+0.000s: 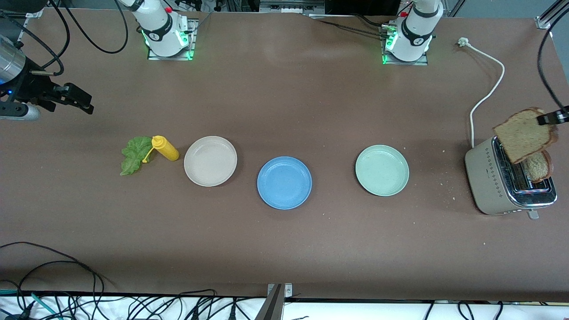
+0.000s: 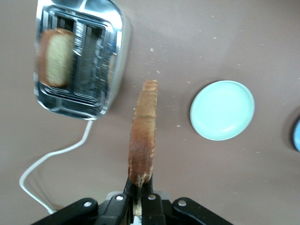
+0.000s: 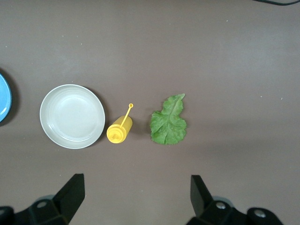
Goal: Make sandwich in blue plate with both arms
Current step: 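Lift the bread slice up out of the toaster with the left gripper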
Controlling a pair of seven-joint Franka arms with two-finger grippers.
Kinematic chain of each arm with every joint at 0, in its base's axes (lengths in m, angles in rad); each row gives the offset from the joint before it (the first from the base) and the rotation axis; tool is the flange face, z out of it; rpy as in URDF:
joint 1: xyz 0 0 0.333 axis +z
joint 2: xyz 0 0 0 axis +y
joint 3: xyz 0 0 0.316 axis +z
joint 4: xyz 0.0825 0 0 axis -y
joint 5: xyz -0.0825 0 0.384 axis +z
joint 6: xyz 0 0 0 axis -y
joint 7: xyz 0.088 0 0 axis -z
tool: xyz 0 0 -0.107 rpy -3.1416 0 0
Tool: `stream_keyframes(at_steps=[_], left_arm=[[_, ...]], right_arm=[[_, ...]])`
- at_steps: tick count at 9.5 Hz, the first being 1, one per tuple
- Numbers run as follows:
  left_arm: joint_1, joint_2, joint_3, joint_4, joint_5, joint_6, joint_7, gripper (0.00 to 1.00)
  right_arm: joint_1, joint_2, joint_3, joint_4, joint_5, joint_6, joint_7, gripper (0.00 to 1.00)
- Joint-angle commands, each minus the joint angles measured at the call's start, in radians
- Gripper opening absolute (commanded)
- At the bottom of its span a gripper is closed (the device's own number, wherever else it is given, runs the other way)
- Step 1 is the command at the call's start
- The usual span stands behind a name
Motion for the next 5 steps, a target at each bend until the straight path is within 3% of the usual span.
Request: stream_keyframes(at_steps=[1,3,5], left_arm=[[-0.002,-0.012,-0.078,-0.028,-0.171,-0.006,-0.254,0.0],[-0.002,-0.004,-0.191,-0.066,-0.198,0.039,-0.386,0.0],[-0.001,-0.006,-0.308,-0.153,-0.233,0.208,-0.574,0.0]], right_arm=[[0.003,0.003,-0.004,0.018,0.002,-0.016,0.006,1.0],[0.003,0.003,-0.004,0.018,0.002,-0.016,0.006,1.0],[0.003,0.003,-0.004,0.018,0.002,-0.016,0.006,1.0]])
